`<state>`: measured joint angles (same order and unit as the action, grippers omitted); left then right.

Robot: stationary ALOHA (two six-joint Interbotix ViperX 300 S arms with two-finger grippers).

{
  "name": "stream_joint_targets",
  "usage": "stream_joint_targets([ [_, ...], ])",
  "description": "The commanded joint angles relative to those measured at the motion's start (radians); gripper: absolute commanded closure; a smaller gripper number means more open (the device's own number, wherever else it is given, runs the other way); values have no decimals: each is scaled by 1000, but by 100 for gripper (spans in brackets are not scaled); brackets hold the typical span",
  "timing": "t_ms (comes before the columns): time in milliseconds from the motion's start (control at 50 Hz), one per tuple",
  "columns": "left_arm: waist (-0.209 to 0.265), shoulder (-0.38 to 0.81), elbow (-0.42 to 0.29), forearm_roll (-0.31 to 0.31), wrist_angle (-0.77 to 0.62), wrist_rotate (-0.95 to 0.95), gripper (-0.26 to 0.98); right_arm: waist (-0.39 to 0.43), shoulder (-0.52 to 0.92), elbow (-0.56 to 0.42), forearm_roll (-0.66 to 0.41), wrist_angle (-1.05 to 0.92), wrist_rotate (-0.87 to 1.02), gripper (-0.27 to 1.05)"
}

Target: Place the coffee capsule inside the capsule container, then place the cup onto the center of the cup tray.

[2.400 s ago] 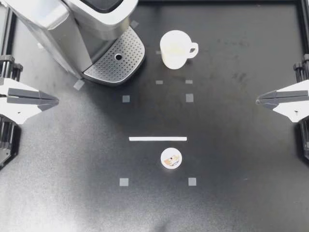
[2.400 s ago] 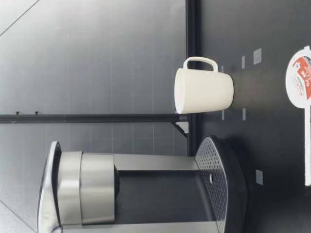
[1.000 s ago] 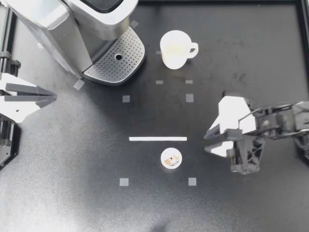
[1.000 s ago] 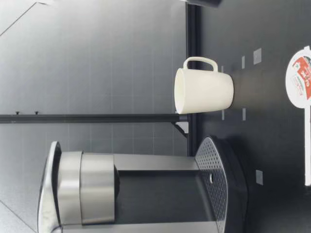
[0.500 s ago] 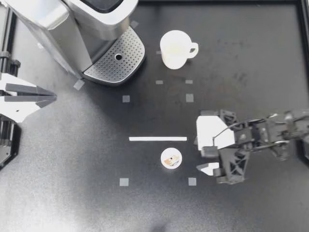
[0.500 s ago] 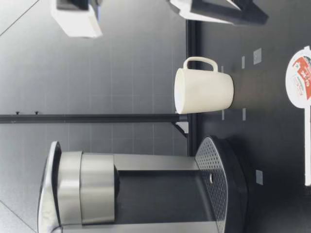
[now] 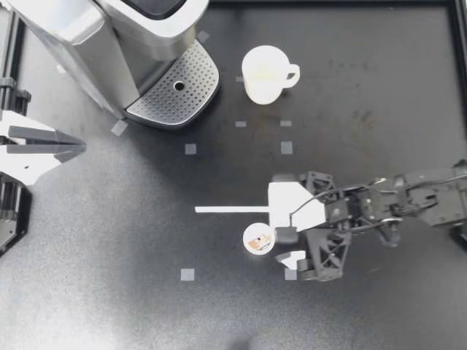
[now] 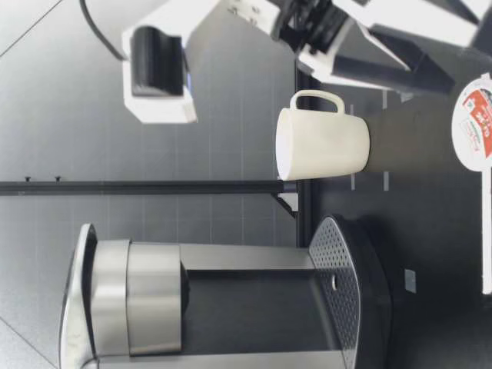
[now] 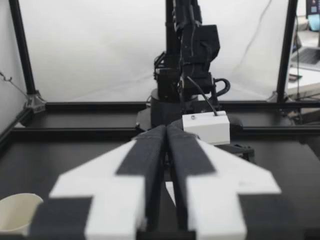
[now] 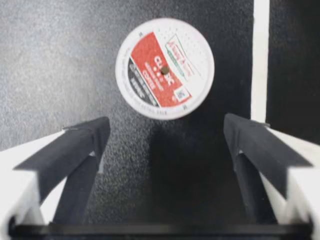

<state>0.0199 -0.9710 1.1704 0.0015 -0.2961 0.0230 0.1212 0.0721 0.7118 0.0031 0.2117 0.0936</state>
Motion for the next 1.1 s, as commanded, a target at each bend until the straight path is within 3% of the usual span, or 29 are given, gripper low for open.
stream_joint_targets([
  [0,3,5,-15,2,-2,2,57,6,-5,-31,0,3,0,-17],
  [760,3,3,-15,0,2,0,57,-5,81,-127,-20,15,3,-15],
  [1080,3,3,-15,0,2,-2,57,-12,89,-152,-20,51,-3,9],
])
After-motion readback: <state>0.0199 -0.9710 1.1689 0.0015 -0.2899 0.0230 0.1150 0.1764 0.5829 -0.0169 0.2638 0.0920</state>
